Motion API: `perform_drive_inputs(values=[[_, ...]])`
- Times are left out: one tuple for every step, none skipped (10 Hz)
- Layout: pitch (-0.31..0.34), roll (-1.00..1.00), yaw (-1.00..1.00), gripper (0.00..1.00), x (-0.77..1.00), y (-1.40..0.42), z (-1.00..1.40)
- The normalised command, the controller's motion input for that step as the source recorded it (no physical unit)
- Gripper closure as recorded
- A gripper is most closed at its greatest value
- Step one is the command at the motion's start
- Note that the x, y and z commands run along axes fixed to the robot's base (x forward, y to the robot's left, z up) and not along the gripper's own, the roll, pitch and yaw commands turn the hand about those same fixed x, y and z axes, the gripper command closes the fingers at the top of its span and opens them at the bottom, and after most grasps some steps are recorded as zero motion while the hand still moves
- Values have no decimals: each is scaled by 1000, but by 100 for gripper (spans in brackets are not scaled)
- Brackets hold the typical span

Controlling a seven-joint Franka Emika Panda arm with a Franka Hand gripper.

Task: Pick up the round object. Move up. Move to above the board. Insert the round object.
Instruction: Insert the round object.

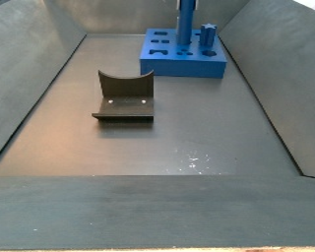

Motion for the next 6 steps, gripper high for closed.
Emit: perform_drive_inputs(values=[[-34,287,74,100,-20,-449,-414],[0,371,69,100,0,-477,-329],[0,359,37,100,0,-409,-406],[-59,389,43,100,-9,-426,-509],[-67,291,0,100,0,-337,-600],[-71,123,-29,100,174,-169,-654]])
